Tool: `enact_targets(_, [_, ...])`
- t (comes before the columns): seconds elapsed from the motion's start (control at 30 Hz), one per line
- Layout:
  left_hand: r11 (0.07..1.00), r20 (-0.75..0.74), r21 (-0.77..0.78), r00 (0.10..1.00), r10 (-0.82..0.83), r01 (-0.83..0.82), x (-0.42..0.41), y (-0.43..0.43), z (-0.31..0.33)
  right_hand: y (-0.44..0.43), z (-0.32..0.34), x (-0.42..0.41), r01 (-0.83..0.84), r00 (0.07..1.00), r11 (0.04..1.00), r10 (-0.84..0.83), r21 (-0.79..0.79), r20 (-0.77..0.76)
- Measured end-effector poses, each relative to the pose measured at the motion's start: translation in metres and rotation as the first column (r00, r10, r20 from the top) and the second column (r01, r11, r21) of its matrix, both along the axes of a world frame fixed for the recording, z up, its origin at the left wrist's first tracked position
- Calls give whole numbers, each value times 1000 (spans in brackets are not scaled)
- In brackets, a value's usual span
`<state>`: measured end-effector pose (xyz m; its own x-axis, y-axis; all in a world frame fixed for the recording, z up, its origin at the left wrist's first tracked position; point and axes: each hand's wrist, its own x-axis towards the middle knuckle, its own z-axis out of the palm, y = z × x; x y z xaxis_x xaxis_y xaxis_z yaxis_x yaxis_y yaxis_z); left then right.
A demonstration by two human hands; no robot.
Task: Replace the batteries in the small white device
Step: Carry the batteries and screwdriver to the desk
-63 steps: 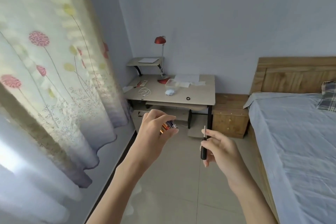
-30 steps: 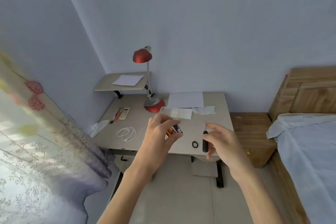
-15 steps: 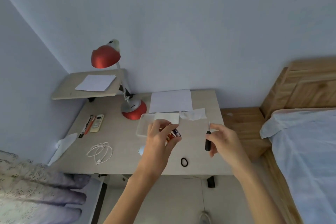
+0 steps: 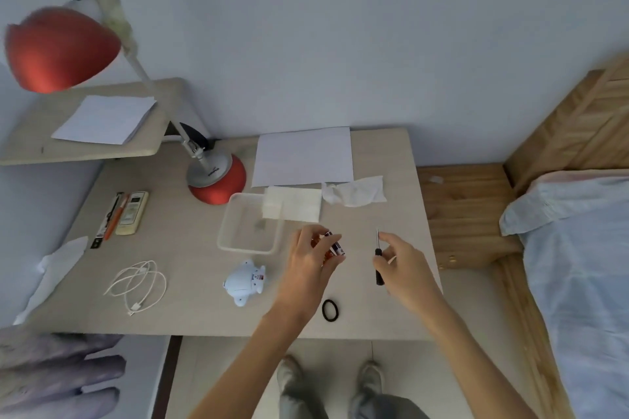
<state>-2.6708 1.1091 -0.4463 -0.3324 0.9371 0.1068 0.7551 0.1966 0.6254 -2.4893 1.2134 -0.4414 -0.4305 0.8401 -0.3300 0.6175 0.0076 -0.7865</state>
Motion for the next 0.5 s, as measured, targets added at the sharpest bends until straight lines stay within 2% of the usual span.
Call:
enact_targets(0.23, [995, 37, -98, 999, -19, 22, -6, 14, -96, 12, -90, -2, -78, 987, 994, 66, 80, 145])
enact_targets(0.5, [993, 46, -101, 997, -58, 62, -23, 24, -146, 17, -137, 2, -116, 975, 970, 71, 213, 210])
